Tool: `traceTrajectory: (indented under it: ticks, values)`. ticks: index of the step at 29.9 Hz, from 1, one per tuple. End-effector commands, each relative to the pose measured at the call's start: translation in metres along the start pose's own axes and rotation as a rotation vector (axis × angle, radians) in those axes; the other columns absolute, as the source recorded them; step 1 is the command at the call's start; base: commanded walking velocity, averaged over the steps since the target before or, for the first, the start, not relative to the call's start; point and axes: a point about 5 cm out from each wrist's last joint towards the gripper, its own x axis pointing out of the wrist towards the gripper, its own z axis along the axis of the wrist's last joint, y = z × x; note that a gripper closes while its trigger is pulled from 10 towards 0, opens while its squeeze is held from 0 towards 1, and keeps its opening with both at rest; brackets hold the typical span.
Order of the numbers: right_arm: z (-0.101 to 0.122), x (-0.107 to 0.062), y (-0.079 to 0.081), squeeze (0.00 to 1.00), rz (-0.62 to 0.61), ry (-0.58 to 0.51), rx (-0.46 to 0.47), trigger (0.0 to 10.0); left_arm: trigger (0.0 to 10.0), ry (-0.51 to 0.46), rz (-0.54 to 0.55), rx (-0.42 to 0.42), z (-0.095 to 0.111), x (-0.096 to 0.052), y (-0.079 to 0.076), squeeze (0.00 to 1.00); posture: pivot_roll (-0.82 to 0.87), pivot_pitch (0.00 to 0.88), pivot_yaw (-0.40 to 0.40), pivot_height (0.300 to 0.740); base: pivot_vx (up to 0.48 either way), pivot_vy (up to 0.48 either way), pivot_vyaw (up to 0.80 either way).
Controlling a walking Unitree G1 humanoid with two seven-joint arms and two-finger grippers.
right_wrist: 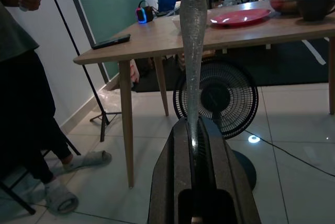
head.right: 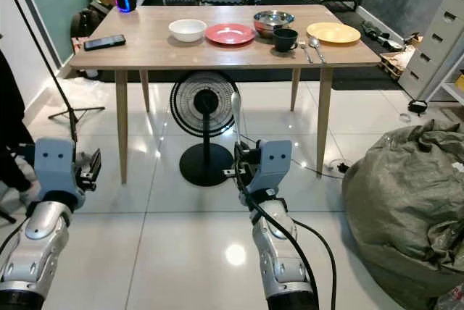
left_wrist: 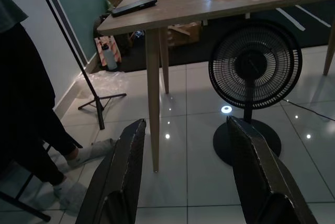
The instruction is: Setting the table
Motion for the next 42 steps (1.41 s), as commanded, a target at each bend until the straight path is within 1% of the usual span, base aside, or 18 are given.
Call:
traceTrajectory:
  ticks: [1, 2, 3, 4, 6, 7, 10, 15, 31, 42]
  values:
    - [-0.001, -0.002, 0.002, 0.0, 0.002, 0.007, 0.005, 10.0, 10.0, 0.015, 0.01, 0.001, -0.002, -0.003, 0.002, 0.0, -0.05, 0.0, 0.08, 0.74, 0.0, 0.0, 0.0]
    - [0.003, 0.0, 0.004, 0.0, 0.009, -0.003, 0.01, 10.0, 10.0, 0.007, 0.017, 0.0, 0.001, -0.002, 0.002, 0.0, -0.05, 0.0, 0.078, 0.74, 0.24, 0.0, 0.0]
    - [0.009, 0.001, 0.007, 0.0, 0.011, -0.022, 0.015, 10.0, 10.0, -0.03, 0.02, -0.021, 0.013, 0.001, -0.004, 0.0, -0.05, 0.0, 0.07, 0.74, 0.48, 0.0, 0.0]
    - [0.009, 0.001, 0.007, 0.0, 0.011, -0.022, 0.015, 10.0, 10.0, -0.03, 0.02, -0.021, 0.013, 0.001, -0.004, 0.0, -0.05, 0.0, 0.07, 0.74, 0.48, 0.0, 0.0]
    - [0.013, 0.003, 0.01, 0.0, 0.011, -0.026, 0.021, 10.0, 10.0, -0.071, 0.014, -0.054, 0.028, 0.005, -0.013, 0.0, -0.05, 0.0, 0.071, 0.74, 0.48, 0.0, -0.8]
    - [0.014, 0.003, 0.01, 0.0, 0.01, -0.023, 0.021, 10.0, 10.0, -0.077, 0.012, -0.061, 0.031, 0.006, -0.015, 0.0, -0.05, 0.0, 0.07, 0.74, 0.48, 0.0, -0.8]
    - [0.013, 0.002, 0.01, 0.0, 0.012, -0.02, 0.016, 10.0, 10.0, -0.076, 0.012, -0.063, 0.031, 0.006, -0.015, 0.0, -0.05, 0.0, 0.07, 0.74, 0.48, 0.0, -0.8]
    - [0.013, 0.002, 0.012, 0.0, 0.018, -0.016, -0.001, 10.0, 10.0, -0.064, 0.014, -0.065, 0.03, 0.005, -0.015, 0.0, -0.05, 0.0, 0.071, 0.74, 0.382, 0.0, 0.0]
    - [0.015, 0.0, 0.012, 0.0, 0.012, -0.01, 0.004, 10.0, 10.0, -0.059, 0.013, -0.064, 0.032, 0.003, -0.016, 0.0, -0.05, 0.0, 0.072, 0.74, 0.473, 0.0, 0.0]
    - [0.017, 0.002, 0.009, 0.0, -0.001, -0.01, 0.007, 10.0, 10.0, -0.055, 0.012, -0.062, 0.032, 0.002, -0.016, 0.0, -0.05, 0.0, 0.071, 0.74, 0.48, 0.0, -0.77]
